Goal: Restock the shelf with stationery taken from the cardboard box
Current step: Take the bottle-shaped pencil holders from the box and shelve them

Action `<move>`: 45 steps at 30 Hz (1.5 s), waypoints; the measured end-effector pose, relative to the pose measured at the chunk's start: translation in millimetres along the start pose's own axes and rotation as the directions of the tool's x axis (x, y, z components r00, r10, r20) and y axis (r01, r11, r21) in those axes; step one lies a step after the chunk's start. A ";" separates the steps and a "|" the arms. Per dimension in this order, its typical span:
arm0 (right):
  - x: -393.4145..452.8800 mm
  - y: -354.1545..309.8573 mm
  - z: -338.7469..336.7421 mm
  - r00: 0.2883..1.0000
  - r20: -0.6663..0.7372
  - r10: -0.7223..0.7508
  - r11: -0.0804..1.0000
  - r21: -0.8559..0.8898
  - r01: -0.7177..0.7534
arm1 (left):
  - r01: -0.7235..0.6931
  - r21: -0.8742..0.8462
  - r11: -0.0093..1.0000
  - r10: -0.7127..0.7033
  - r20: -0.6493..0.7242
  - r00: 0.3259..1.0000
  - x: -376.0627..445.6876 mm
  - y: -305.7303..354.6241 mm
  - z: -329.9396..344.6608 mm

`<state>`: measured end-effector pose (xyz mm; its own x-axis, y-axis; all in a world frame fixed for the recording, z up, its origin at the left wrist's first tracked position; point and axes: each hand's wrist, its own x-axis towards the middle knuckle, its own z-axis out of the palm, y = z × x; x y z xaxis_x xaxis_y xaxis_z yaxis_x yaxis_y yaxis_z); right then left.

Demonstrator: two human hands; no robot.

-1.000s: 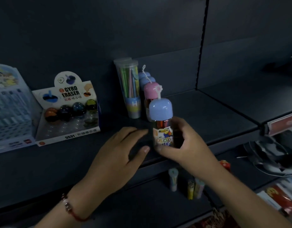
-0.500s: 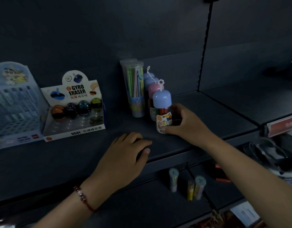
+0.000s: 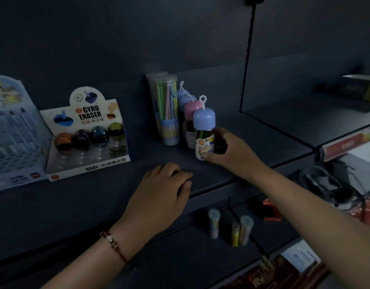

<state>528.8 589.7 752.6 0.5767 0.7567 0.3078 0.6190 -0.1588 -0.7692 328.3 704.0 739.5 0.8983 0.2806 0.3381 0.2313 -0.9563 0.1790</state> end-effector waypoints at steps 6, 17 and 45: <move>-44.2 -19.2 3.0 0.995 -0.092 0.027 0.982 -0.185 -0.044 | -0.060 -0.060 0.996 0.061 0.024 0.998 -3.0 -1.7 -1.7; -330.7 -66.0 52.4 0.930 -0.188 0.314 0.843 -0.395 -0.365 | -0.527 -0.518 0.674 0.666 0.115 0.737 -119.3 -0.2 25.4; -1010.6 -163.7 193.1 -0.319 -0.487 0.813 0.082 0.639 -0.765 | -0.558 -0.791 0.251 0.806 0.490 -0.333 -591.1 464.5 172.3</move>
<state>-258.3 -26.6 459.3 0.5788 -0.6793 -0.4513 -0.7310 -0.1868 -0.6563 -30.9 79.7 463.6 0.0702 -0.9043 -0.4210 -0.7385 -0.3308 0.5875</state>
